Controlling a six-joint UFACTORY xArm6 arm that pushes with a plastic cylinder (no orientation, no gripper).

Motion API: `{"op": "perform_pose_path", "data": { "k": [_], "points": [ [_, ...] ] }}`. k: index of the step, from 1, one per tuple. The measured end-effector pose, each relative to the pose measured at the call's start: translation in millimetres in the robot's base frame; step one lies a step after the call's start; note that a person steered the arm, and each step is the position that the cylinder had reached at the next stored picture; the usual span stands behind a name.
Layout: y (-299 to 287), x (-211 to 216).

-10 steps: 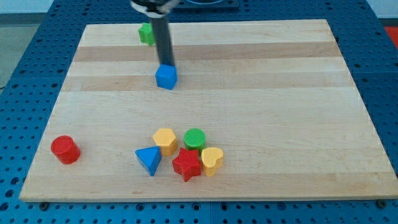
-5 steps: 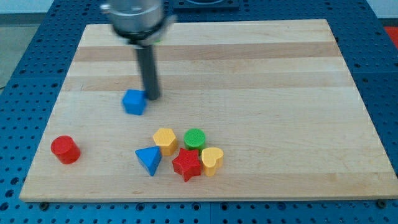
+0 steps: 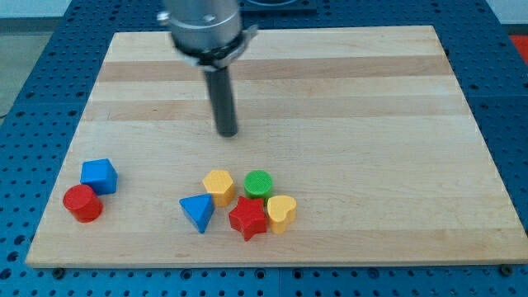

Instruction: Move the green star towards the green circle

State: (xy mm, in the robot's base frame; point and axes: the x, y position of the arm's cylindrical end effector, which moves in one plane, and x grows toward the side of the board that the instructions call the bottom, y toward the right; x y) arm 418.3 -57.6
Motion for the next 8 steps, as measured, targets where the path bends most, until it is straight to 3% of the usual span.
{"op": "perform_pose_path", "data": {
  "k": [3,4,6,7,8],
  "points": [
    [0.1,-3.7],
    [30.7,-47.7],
    [44.4,-181.3],
    [44.1,-223.3],
    [4.6,-226.4]
  ]
}}
